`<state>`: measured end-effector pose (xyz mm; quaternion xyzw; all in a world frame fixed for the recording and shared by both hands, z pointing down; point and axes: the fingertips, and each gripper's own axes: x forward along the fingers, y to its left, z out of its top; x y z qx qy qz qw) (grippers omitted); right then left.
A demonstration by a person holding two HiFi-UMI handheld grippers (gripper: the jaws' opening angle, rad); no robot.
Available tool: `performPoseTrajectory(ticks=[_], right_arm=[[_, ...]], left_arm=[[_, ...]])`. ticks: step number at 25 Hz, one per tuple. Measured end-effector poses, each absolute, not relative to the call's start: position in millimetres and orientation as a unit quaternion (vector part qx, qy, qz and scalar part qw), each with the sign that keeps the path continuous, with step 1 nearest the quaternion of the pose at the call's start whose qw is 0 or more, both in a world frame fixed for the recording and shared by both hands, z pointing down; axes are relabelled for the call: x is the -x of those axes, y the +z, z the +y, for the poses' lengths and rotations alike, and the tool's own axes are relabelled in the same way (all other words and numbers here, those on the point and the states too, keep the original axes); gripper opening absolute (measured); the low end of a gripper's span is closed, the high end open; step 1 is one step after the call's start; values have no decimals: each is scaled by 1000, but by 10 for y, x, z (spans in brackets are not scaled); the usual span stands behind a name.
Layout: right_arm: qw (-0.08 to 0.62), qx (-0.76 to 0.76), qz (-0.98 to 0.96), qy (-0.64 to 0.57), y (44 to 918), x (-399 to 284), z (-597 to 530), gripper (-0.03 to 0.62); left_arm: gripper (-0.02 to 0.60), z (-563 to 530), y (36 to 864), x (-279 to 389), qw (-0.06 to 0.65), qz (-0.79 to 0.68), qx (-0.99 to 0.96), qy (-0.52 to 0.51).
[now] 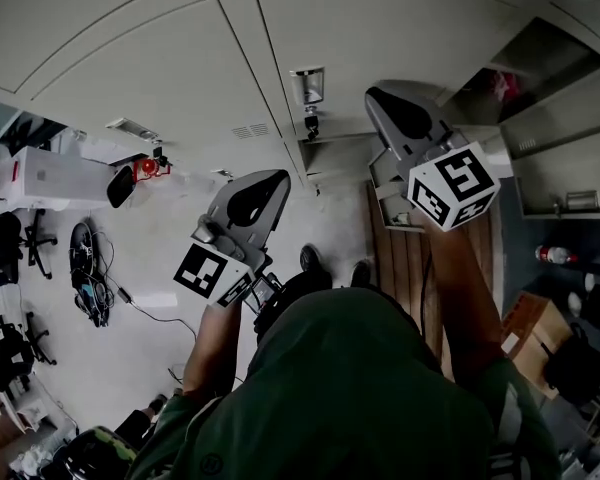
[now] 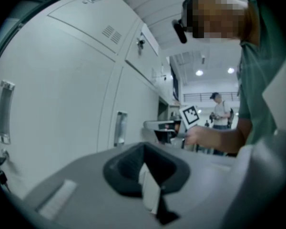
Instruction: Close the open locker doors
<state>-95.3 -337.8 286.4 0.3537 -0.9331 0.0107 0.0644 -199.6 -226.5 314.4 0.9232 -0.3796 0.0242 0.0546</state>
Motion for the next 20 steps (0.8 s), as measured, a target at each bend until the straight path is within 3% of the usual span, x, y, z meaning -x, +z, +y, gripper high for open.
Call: performPoseTrajectory(ticks=[13,20], right_arm=[[86,-410,-902,99,3822,-556,-2559,8],[74,-393,-913,79,4394,-1138,-2025,8]], left_arm=[[-2,-2103,3469,1132,60,-349,-934,35],[-2,-1943,3985,490,48,-347,-936,41]])
